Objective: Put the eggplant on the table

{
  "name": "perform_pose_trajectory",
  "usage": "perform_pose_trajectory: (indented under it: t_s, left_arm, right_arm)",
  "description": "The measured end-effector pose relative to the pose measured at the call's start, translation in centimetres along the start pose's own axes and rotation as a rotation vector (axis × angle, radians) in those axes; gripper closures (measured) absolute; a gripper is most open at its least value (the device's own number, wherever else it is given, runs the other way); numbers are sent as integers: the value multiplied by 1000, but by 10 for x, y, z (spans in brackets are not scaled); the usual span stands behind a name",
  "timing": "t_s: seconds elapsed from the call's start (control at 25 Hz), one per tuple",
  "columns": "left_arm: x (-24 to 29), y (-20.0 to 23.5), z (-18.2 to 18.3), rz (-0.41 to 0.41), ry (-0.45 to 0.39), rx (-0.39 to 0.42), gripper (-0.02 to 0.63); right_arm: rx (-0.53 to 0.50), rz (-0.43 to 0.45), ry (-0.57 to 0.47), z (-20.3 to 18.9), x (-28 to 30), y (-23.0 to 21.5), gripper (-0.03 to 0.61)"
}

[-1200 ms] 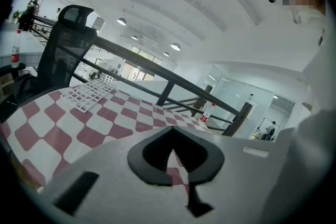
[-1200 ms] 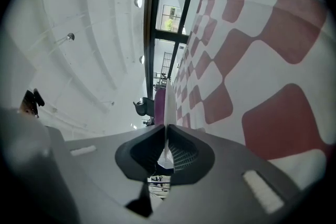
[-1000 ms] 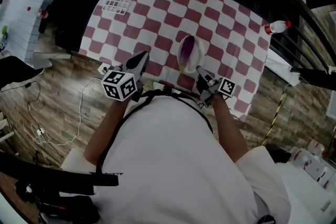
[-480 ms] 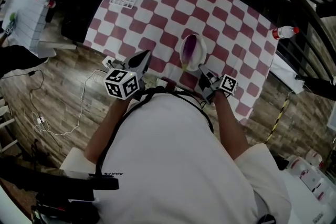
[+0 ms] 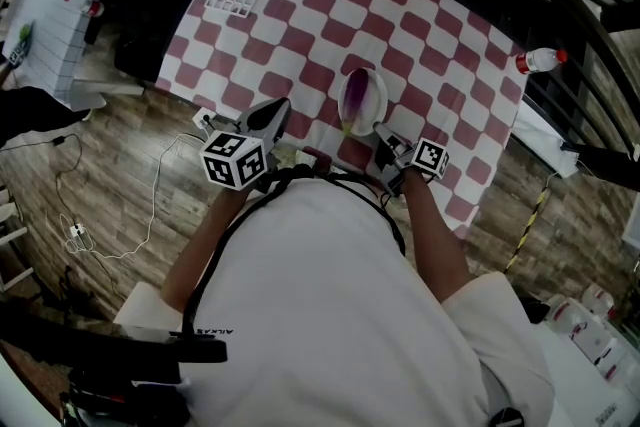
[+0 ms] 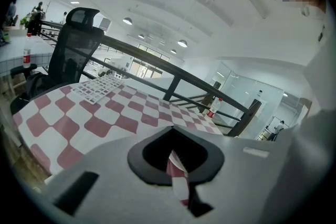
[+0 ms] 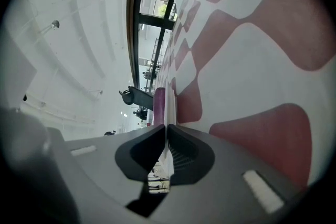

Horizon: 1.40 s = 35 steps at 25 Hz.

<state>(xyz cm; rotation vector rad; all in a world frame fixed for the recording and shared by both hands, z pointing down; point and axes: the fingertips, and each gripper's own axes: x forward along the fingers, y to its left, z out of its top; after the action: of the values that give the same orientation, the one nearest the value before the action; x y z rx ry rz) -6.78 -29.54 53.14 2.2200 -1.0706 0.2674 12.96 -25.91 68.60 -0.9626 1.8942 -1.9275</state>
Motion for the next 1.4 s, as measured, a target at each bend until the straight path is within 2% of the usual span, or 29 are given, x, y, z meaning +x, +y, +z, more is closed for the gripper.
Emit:
perform_pose_trajectory:
  t_s: [0.32, 0.6, 1.4]
  left_arm:
    - [6, -6, 1, -15, 2, 4, 614]
    - [7, -7, 3, -27, 1, 3, 614]
    - [2, -9, 8, -66, -2, 28, 614]
  right_arm:
    - [1, -58, 19, -2, 3, -6, 556]
    - [15, -168, 15, -3, 4, -17, 560]
    - [40, -375, -31, -5, 5, -30, 541]
